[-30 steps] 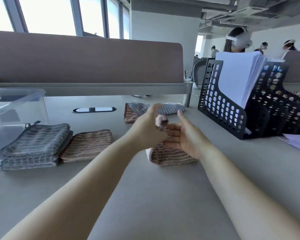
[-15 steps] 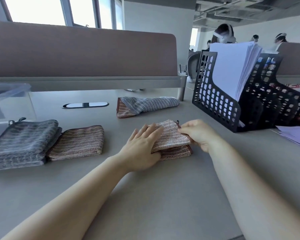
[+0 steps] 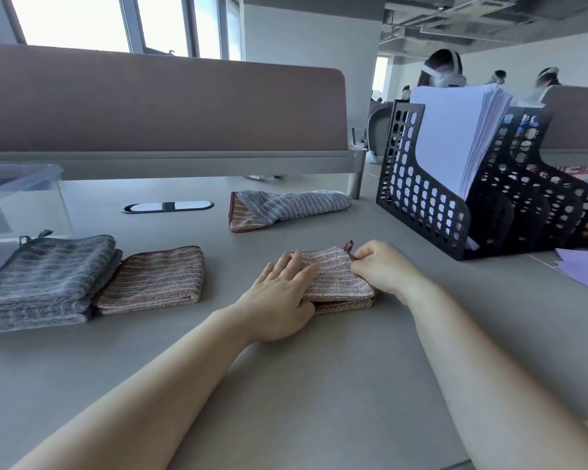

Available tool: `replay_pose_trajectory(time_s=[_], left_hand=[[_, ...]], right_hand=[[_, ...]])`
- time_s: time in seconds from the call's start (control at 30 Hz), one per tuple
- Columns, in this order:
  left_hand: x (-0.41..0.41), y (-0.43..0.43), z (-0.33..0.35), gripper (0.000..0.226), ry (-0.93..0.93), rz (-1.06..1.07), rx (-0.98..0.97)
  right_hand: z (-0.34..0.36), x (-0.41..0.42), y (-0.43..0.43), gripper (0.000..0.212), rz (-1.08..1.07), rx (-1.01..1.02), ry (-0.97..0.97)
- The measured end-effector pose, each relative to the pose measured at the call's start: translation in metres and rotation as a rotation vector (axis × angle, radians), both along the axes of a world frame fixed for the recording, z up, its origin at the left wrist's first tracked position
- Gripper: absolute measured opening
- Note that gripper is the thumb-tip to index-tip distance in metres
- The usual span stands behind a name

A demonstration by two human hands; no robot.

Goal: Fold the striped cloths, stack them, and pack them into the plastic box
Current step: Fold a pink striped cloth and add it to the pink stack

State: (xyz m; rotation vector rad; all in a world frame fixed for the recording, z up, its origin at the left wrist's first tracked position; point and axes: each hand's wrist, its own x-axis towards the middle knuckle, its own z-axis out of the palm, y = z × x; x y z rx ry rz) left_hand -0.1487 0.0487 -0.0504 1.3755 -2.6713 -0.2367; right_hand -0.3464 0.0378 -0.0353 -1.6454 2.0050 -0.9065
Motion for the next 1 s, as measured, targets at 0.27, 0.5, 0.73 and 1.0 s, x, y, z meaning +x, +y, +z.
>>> replay_pose_trajectory(time_s=[0.27,0.5,0.73,1.0], left_hand=[[0.002,0.0,0.007,0.058,0.036,0.0,0.089],[-0.006,-0.009,-0.001,0.058,-0.06,0.047,0.04],[0.0,-0.012,-0.003,0.063,-0.081,0.056,0.056],[0.007,-0.001,0.004,0.058,0.036,0.008,-0.207]], right_hand=[[0.004,-0.003,0.002,0.024,-0.026,-0.209,0.18],[-0.015,0.02,-0.004,0.056,0.497,0.165,0.54],[-0.016,0.013,-0.002,0.064,0.397,0.251,0.62],[-0.007,0.014,0.0,0.057,-0.042,0.066,0.422]])
